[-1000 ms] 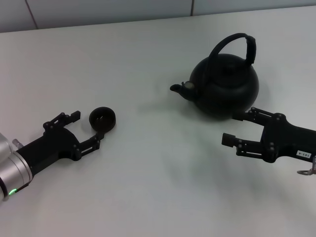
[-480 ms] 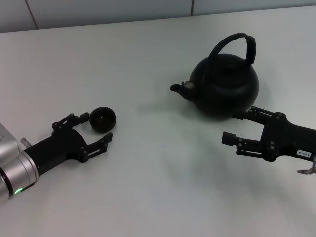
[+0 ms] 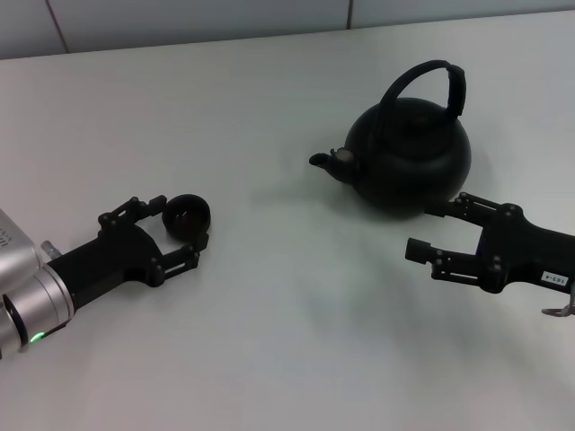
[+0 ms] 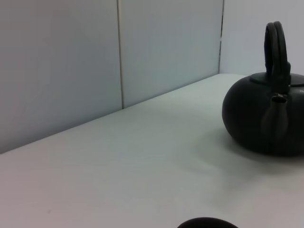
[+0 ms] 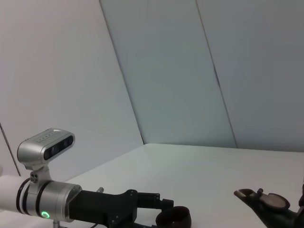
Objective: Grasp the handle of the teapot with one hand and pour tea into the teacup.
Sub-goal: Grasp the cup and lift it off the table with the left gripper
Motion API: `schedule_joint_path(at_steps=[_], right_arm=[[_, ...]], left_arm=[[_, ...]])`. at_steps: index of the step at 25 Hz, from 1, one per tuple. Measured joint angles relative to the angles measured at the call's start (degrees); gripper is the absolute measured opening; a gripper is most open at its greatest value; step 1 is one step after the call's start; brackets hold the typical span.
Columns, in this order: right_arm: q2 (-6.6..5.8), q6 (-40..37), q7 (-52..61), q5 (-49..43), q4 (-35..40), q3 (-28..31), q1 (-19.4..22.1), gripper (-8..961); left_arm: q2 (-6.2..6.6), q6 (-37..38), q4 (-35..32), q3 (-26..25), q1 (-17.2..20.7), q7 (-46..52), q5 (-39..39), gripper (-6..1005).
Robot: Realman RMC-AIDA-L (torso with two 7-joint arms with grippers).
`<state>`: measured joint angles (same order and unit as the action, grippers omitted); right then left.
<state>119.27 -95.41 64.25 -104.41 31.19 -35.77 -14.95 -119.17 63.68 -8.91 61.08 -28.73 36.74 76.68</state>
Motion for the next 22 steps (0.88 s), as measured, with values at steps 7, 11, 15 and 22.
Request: schedule_joint_path(at_steps=[7, 11, 15, 22], right_arm=[[0.00, -0.3, 0.0, 0.3, 0.0, 0.0, 0.2, 823], [0.00, -0.4, 0.0, 0.3, 0.0, 0.0, 0.2, 824], [0.00, -0.4, 0.0, 0.3, 0.0, 0.0, 0.2, 824], [0.00, -0.7, 0.1, 0.3, 0.3, 0.0, 0.3, 824]], left_arm=[[0.00, -0.1, 0.0, 0.0, -0.2, 0.0, 0.1, 832], [0.00, -0.1, 0.0, 0.0, -0.3, 0.0, 0.2, 831], [0.00, -0.2, 0.1, 0.3, -0.4, 0.0, 0.3, 831], [0.00, -0.2, 0.2, 0.7, -0.5, 0.1, 0.3, 830]])
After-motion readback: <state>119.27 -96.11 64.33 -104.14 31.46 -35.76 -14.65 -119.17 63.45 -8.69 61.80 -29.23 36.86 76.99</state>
